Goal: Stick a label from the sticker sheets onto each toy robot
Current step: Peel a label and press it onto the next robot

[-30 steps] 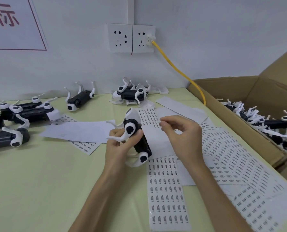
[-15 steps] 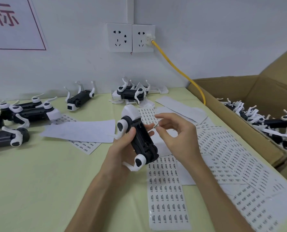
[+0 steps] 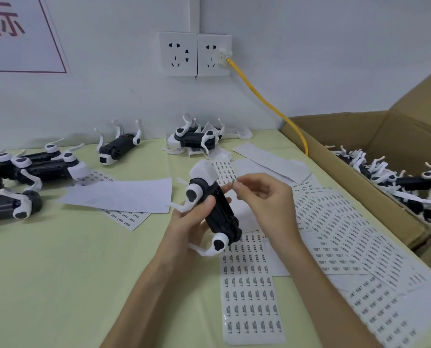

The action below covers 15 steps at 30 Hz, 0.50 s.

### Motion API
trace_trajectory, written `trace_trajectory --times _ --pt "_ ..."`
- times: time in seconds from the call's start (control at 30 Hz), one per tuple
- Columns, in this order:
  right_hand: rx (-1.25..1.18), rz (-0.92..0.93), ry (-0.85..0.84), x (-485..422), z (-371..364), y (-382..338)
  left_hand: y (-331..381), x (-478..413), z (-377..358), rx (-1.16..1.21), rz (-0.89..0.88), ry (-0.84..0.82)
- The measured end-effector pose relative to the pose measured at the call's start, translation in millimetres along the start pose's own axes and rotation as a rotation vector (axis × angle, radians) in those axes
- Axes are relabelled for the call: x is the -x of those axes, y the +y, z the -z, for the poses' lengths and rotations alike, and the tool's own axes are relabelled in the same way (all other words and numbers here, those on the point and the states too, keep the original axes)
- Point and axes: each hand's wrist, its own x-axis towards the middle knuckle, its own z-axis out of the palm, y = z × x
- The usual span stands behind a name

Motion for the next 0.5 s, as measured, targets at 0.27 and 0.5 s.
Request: trace_trajectory --times 0.27,0.5 --pt "-0.276 -0.204 -0.064 6.6 -9.5 -2.8 -1.6 -0.5 -2.1 0.002 -0.003 0.053" --pt "-0.38 -0.294 -0.088 8.7 -9.5 -7.2 -4.1 -2.1 -2.0 -0.004 -0.048 0.038"
